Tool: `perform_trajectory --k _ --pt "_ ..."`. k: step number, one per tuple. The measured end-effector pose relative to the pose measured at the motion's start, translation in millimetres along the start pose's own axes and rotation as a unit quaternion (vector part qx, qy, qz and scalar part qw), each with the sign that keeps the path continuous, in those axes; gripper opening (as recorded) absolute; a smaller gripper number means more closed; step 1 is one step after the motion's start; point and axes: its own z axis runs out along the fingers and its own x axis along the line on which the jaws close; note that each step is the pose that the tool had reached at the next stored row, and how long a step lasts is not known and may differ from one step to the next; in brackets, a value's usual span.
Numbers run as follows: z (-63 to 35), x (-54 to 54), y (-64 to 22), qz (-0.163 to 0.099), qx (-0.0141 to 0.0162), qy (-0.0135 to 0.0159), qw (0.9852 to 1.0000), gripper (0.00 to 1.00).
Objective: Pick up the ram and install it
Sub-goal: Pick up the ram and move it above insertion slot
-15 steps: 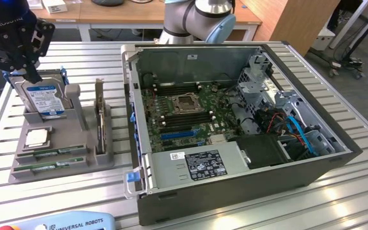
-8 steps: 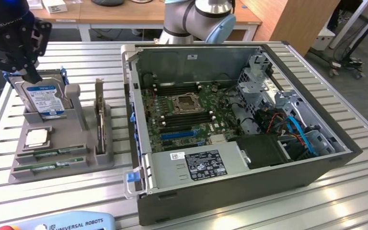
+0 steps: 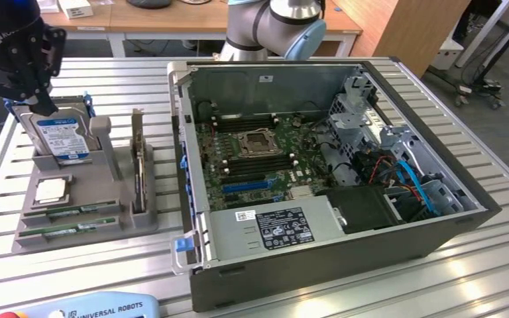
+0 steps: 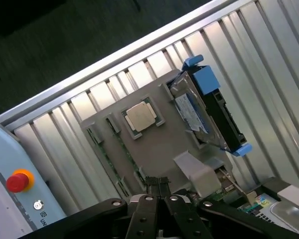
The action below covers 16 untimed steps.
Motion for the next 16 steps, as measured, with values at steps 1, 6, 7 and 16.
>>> perform_trajectory --k 1,6,7,16 --pt "0.1 0.0 0.0 -0.01 -0.0002 0.0004 1.0 0.1" --pt "0.4 0.0 0.0 -0.055 -0.0013 0.0024 0.9985 0.1" --pt "0.5 0.0 0.0 -0.064 -0.0015 0.0027 0.9979 0.1" --pt "1.1 0.0 0.0 -0.144 -0.0034 0.0061 0.9896 0.1"
